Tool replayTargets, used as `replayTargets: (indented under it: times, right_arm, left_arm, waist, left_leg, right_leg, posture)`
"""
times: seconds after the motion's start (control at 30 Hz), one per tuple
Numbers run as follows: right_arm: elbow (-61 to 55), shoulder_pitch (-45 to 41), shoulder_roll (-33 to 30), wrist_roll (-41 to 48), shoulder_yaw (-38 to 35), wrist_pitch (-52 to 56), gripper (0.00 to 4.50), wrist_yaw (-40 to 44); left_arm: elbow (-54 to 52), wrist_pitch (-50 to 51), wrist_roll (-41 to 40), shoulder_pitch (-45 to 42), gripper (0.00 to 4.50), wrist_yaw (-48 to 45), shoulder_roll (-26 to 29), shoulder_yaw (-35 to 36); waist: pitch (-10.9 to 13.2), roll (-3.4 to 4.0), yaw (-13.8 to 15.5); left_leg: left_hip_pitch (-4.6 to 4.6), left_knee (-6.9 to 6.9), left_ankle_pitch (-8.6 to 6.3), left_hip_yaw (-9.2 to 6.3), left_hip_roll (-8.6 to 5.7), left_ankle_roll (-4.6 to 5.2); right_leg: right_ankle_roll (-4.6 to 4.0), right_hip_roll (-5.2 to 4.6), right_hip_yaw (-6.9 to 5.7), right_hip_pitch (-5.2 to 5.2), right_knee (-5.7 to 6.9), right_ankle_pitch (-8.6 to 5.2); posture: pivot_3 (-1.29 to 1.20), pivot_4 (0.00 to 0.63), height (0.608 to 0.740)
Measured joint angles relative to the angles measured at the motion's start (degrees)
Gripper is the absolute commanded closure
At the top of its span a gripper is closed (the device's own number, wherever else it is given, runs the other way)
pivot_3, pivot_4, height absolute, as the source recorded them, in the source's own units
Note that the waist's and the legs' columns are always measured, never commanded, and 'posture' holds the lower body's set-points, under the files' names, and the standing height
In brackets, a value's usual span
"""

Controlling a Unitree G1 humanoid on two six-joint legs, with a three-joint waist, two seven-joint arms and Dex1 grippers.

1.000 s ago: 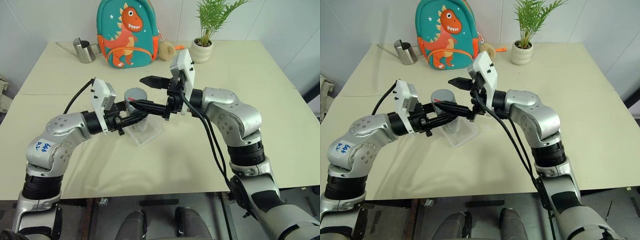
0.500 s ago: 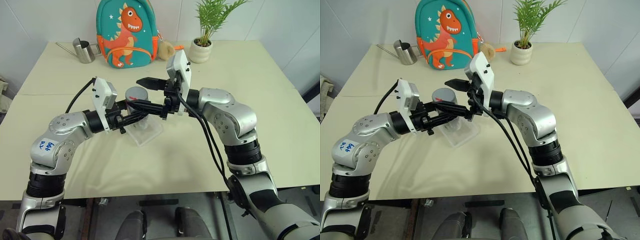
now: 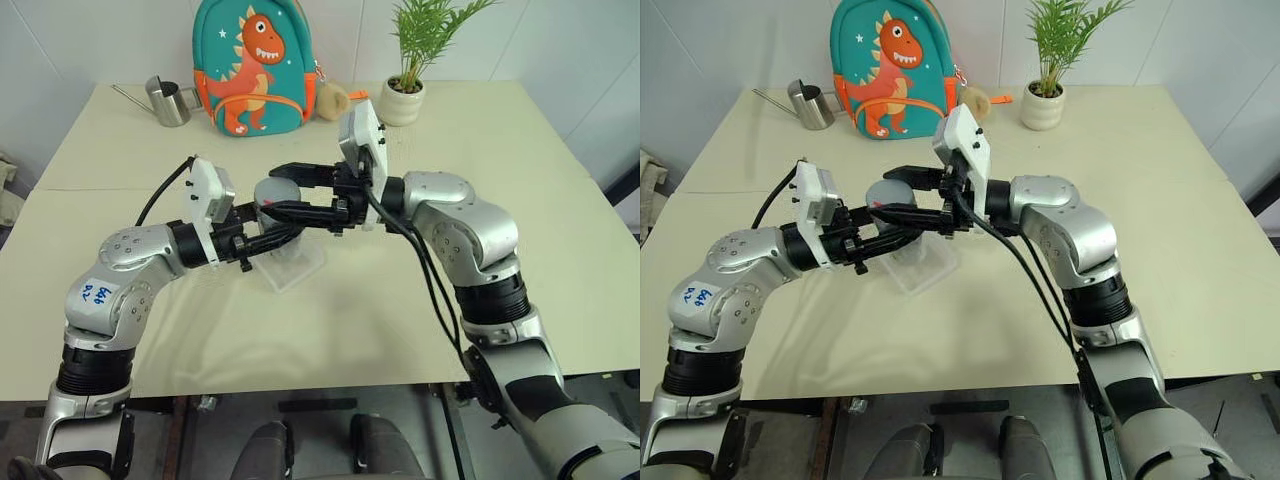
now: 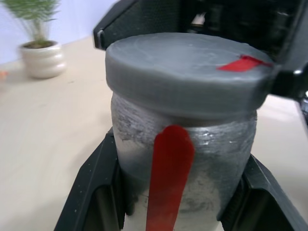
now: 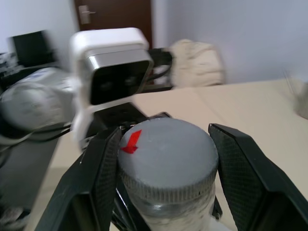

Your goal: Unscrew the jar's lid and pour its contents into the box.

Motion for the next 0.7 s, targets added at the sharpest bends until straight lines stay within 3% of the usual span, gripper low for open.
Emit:
replayTargets:
  times: [0.27, 0.5, 0.7]
  right_arm:
    - [11.11, -9.35, -2.64, 0.87, 2.23, -3.78, 1.96, 18.49]
    - [13.01, -9.57, -2.74, 0.79, 2.53, -5.53, 1.96, 23.37]
    - [13.45, -9.59, -3.90, 0.26, 0.93, -6.37, 0.03, 21.64]
  left_arm:
    - [2.47, -1.06, -2.08, -3.34, 2.59, -12.22, 1.53, -0.64]
    - [1.90, -2.44, -2.09, -2.47, 2.59, -13.57, 0.87, -1.57]
    - [1.49, -2.38, -2.36, -0.16, 2.59, -12.68, 0.80, -0.53]
  waist:
    - [0.00, 0.00, -0.02]
    - [0.00, 0.00, -0.02]
    - [0.00, 0.00, 0.01]
  left_leg:
    - [0.00, 0.00, -0.01, -0.01, 0.04, 0.01]
    - [-0.01, 0.01, -0.05, -0.02, 0.03, 0.03]
    - [-0.01, 0.06, -0.05, -0.02, 0.04, 0.03]
  right_leg:
    - [0.00, -0.09, 0.00, 0.00, 0.00, 0.00]
    - [0.00, -0.19, -0.02, -0.02, 0.00, 0.00]
    - [0.00, -0.20, -0.01, -0.01, 0.00, 0.00]
  posture:
    - [0.00, 0.150, 0.740]
    - [0.00, 0.150, 0.740]
    - [0.00, 0.150, 0.740]
